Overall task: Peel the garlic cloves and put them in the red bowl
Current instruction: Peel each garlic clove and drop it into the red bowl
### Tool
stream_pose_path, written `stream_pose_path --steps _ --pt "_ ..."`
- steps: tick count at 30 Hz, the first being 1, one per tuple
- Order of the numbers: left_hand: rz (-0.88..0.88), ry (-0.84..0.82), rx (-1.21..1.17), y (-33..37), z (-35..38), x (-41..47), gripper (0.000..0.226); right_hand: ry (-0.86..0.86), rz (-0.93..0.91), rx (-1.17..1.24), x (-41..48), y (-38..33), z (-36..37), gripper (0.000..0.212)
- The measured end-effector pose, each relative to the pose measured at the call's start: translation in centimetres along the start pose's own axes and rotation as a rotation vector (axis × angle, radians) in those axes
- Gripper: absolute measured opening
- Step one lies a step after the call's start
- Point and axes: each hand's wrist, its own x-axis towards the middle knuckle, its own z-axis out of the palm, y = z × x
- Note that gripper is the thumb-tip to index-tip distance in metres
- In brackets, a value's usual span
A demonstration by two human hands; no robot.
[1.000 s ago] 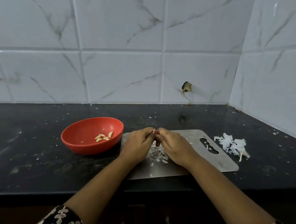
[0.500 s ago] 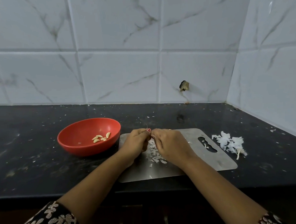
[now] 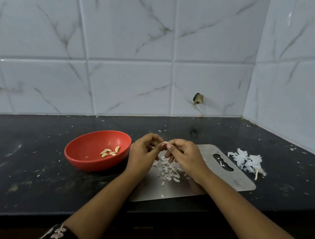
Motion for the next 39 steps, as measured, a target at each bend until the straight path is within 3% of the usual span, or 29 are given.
stream_pose_path --steps 4,17,27,31,39 --pt "0.05 0.041 0.055 -0.3 0.1 0.2 0.009 -0.041 0.013 0.053 0.0 0.0 -0.2 0.013" --pt "0.146 0.002 0.31 -0.3 0.0 -0.2 0.017 -0.041 -0.093 -0.114 -0.2 0.7 -0.5 0.016" --pt "0.163 -0.233 0.565 -0.3 -0.5 0.0 0.02 -0.112 -0.003 0.007 0.0 1.0 -1.0 0.007" --pt "0.207 -0.349 0.71 0.8 -0.3 -0.5 0.01 -0.125 -0.072 -0.077 -0.1 1.2 -1.2 0.01" --pt "0.225 -0.326 0.782 -0.1 -0.3 -0.7 0.018 -0.034 -0.291 -0.283 -0.3 1.0 -0.9 0.012"
